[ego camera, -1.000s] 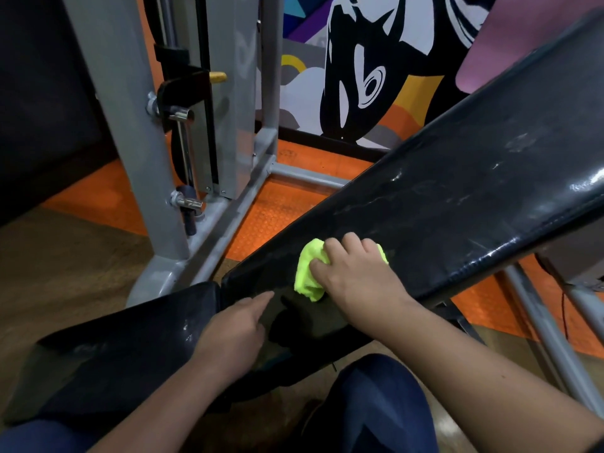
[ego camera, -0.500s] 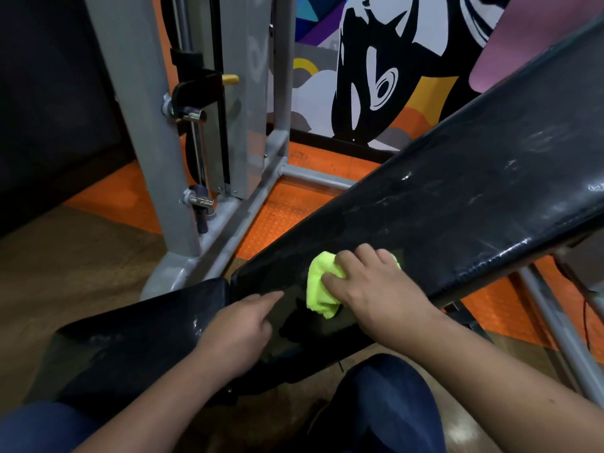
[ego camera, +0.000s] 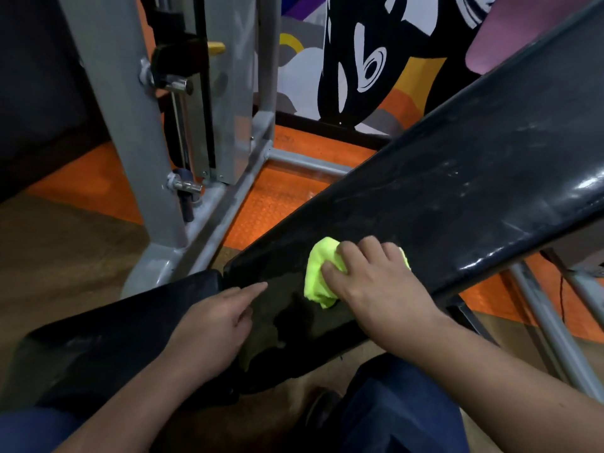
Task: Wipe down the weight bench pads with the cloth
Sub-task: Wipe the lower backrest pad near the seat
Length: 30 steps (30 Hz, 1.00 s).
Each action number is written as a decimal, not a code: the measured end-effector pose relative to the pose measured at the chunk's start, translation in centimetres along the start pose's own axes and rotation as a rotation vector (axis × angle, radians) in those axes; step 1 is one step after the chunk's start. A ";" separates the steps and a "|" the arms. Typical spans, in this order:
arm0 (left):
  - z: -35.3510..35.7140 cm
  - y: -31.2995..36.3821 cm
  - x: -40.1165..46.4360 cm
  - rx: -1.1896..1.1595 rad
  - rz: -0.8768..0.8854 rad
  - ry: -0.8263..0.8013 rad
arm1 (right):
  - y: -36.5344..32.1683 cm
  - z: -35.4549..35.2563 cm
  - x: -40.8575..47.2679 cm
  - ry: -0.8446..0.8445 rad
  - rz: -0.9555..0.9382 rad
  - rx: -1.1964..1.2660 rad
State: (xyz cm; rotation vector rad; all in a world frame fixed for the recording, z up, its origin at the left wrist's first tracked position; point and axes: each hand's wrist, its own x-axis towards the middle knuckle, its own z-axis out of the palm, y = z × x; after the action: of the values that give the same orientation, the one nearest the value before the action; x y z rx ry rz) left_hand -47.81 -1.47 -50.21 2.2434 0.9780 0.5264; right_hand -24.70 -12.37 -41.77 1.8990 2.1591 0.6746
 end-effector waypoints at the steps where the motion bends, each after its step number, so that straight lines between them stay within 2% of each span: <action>1: 0.2 -0.2 0.1 -0.005 0.007 -0.001 | -0.2 0.2 -0.7 0.002 -0.054 0.003; 3: 0.3 -0.2 0.4 0.014 0.016 -0.016 | 0.6 -0.1 -1.5 0.014 -0.097 0.007; 7: 0.5 -0.1 1.3 0.088 0.010 -0.074 | 0.9 -0.5 0.0 0.006 0.047 -0.012; 11: 1.0 -0.9 1.6 0.153 -0.015 -0.118 | 0.0 0.1 -2.0 0.023 -0.138 -0.002; 16: 1.2 -1.0 1.4 0.140 -0.014 -0.148 | 0.7 0.0 -1.7 0.075 -0.036 0.013; 20: 1.3 -1.0 1.0 0.128 -0.029 -0.154 | 0.7 0.2 -3.1 0.056 -0.159 0.011; 24: 1.3 -1.0 1.1 0.122 -0.015 -0.138 | 1.0 -0.4 -2.2 0.071 -0.070 0.003; 28: 1.5 -1.1 0.9 0.129 -0.026 -0.158 | -1.0 -0.1 -3.4 0.024 -0.239 0.016; 30: 1.7 -1.1 0.9 0.107 -0.031 -0.168 | 0.0 -0.5 -3.3 0.031 -0.204 0.022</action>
State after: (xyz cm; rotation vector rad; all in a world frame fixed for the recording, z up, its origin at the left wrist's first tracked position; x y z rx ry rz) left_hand -46.84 -0.89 -52.07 2.3201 0.9722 0.2730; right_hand -24.38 -15.67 -41.89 1.6576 2.3468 0.6462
